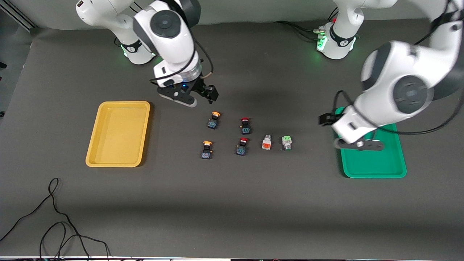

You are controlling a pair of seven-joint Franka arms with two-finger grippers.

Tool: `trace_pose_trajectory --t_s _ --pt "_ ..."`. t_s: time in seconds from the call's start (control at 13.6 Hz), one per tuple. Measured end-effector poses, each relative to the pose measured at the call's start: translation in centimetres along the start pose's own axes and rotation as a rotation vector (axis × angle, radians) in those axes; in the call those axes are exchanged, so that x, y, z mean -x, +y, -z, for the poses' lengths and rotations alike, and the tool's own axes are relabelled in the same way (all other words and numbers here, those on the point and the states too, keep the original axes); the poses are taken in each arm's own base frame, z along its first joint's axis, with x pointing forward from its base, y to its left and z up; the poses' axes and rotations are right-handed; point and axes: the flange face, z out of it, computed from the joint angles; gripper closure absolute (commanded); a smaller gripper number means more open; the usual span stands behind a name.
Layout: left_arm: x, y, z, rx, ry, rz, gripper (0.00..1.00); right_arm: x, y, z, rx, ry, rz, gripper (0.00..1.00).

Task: Place green and yellow buttons in trays
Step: 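Reach the right gripper to a yellow button while the left gripper reaches a green button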

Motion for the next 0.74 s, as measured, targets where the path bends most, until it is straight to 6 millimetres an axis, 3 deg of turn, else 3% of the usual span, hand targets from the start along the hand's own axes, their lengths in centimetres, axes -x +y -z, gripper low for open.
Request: trace_pose_trajectory --t_s 0.15,0.29,0.51,0.74 --pt "-1.1 2.9 -3.5 -0.002 0.002 0.008 0.02 0.1 0.1 -1.5 -0.016 0.008 -0.009 0.0" --pt "-2.1 4.6 -7.8 -0.001 0.005 -0.001 0.02 -0.1 0.8 -4.9 -0.038 0.02 -0.016 0.0" --pt "-2.4 5.9 -14.8 0.008 0.034 0.018 0.02 0.2 2.1 -13.0 -0.034 0.037 -0.006 0.0" --pt "-1.1 7.6 -20.4 0.011 0.052 0.039 0.02 1.5 1.7 -21.8 -0.013 0.035 0.025 0.0"
